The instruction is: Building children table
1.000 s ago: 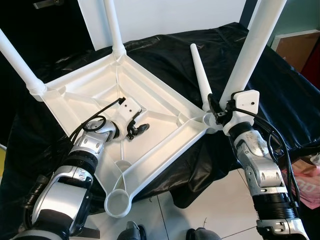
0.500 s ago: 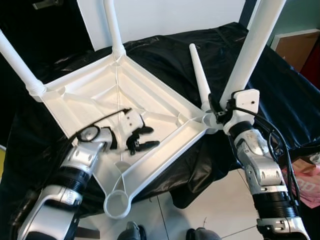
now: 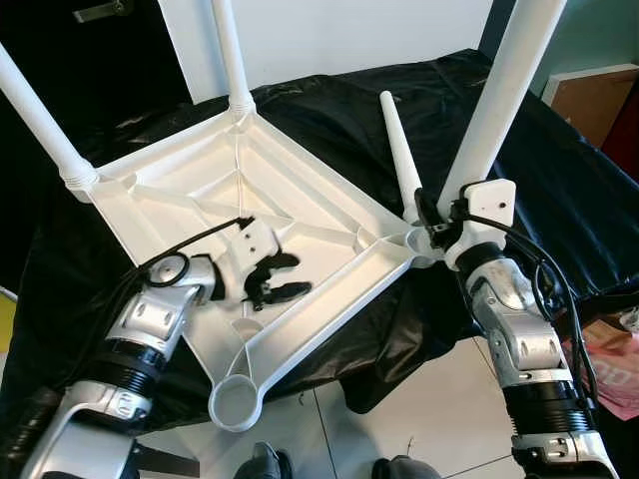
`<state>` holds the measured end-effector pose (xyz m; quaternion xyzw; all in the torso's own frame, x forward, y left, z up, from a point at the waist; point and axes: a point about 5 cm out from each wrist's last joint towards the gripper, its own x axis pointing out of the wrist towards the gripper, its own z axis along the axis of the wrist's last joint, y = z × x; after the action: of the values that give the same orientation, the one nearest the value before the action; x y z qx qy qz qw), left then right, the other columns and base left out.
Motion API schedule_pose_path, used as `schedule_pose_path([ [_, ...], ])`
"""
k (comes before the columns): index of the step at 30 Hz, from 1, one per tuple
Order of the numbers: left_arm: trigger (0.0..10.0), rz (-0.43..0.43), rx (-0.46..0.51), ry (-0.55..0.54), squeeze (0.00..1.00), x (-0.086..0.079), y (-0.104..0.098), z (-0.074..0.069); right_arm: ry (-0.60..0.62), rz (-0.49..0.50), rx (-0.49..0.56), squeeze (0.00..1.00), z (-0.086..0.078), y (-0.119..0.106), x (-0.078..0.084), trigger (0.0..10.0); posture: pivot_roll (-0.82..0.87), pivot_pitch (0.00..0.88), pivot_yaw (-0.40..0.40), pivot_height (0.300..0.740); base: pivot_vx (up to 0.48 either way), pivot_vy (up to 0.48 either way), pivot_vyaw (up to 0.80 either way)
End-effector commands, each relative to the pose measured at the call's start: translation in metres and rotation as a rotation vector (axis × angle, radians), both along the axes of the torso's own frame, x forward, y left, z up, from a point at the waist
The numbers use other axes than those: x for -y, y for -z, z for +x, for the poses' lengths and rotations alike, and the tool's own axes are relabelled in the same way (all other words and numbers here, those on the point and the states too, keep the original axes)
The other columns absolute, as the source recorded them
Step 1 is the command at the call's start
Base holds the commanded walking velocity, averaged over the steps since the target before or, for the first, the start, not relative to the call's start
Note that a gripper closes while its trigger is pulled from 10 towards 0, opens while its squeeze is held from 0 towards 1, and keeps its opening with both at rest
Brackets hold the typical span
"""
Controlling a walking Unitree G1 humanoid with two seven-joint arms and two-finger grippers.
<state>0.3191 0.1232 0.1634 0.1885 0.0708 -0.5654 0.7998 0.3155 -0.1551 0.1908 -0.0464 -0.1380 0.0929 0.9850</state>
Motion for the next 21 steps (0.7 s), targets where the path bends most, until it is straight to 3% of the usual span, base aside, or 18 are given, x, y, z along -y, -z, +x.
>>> schedule_pose_path([
  [1,10.0,-0.01,-0.008,-0.029,1.0,-0.002,0.001,-0.001,-0.002,0.002,0.016,0.0,0.0,-0.002,0.0,10.0,-0.1,0.052,0.029,0.74,0.0,0.0,0.0],
  [5,10.0,-0.032,0.003,-0.02,1.0,0.008,-0.002,-0.004,0.013,0.002,0.016,0.0,0.0,-0.002,0.004,10.0,-0.1,0.053,0.029,0.74,0.0,0.0,0.0],
  [6,10.0,-0.034,0.001,-0.009,0.38,0.012,-0.002,-0.006,0.027,0.002,0.014,0.0,0.0,-0.002,0.007,10.0,-0.1,0.056,0.031,0.74,0.0,0.0,0.0],
  [10,10.0,-0.034,-0.001,-0.002,0.38,0.015,-0.002,-0.008,0.036,0.002,0.012,0.0,-0.001,-0.001,0.009,10.0,-0.1,0.056,0.031,0.74,0.0,0.0,0.0],
  [11,10.0,-0.02,0.003,0.001,0.0,0.016,-0.001,-0.009,0.043,0.001,0.012,0.0,-0.001,-0.001,0.011,10.0,-0.1,0.058,0.033,0.74,0.0,0.0,0.0],
  [21,10.0,0.157,-0.022,-0.208,0.0,0.015,0.023,0.007,0.092,0.006,0.014,0.0,-0.005,0.001,0.02,10.0,-0.12,0.063,0.049,0.74,0.0,0.0,0.0],
])
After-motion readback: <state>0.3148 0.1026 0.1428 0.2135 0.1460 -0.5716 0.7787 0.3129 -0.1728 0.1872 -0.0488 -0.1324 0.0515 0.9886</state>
